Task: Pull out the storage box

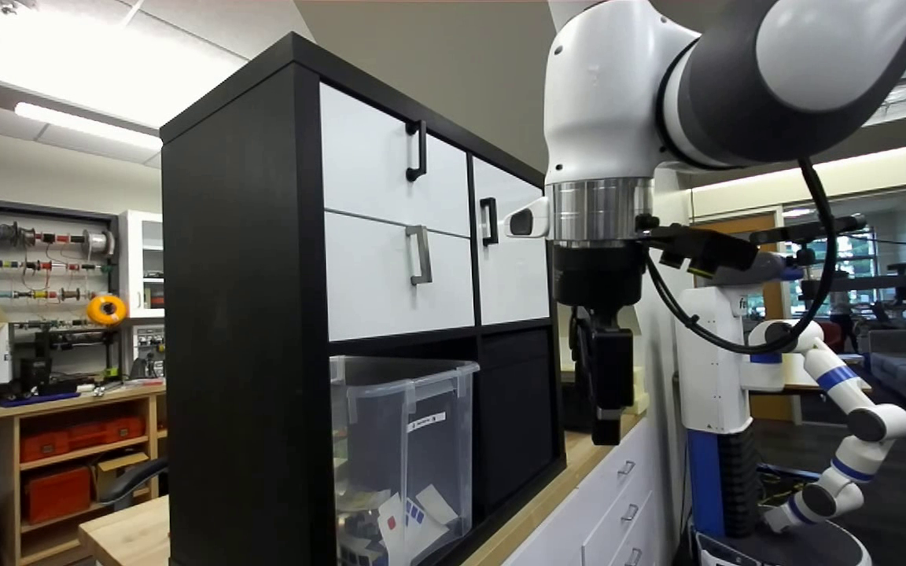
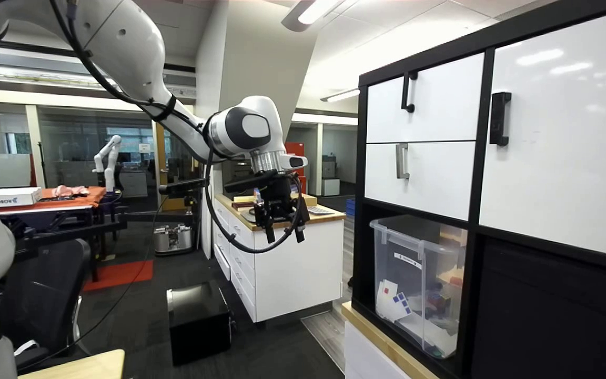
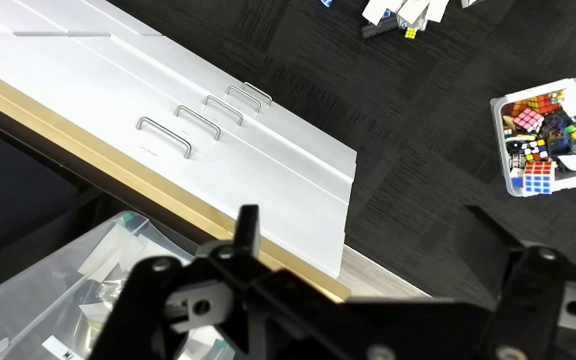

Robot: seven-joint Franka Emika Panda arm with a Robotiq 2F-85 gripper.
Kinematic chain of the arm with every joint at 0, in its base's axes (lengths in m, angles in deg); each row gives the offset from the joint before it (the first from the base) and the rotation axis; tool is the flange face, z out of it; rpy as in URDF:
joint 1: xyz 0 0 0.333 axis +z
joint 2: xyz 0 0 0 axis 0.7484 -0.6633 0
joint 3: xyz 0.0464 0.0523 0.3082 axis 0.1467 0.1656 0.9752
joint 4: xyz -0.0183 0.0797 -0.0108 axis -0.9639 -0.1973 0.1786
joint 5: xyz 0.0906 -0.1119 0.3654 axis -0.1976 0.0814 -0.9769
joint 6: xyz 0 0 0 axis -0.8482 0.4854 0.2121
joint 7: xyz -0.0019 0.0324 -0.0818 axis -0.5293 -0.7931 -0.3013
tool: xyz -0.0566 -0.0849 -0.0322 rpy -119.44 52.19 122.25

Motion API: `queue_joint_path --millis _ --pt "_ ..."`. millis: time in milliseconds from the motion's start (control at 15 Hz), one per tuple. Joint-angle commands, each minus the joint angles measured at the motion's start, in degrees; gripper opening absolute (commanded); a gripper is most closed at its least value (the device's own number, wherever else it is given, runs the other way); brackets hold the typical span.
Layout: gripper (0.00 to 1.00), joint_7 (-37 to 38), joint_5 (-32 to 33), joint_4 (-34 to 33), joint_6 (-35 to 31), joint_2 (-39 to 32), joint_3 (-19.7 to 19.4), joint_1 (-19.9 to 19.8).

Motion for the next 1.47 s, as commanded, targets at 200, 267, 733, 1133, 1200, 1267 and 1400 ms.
queue_joint_path --millis 200,267,733,1133,1200,1267,1400 --pt "1.0 1.23 1.61 -0.49 -0.88 -0.67 -1.68 0.92" --pt "1.0 0.34 1.49 -0.78 -1.69 -1.15 -2.1 0.77" --pt "1.0 -3.46 3.11 -2.36 -8.13 -4.85 -4.69 0.29" --pt "1.0 -10.88 2.64 -4.39 -12.99 -7.87 -6.58 0.05" --pt "1.0 -11.79 2.64 -4.57 -13.2 -8.14 -6.76 0.03" --pt "1.0 -12.95 2.66 -4.39 -14.48 -8.23 -6.94 0.01" --pt "1.0 -14.0 2.51 -4.35 -16.59 -8.65 -7.08 0.1"
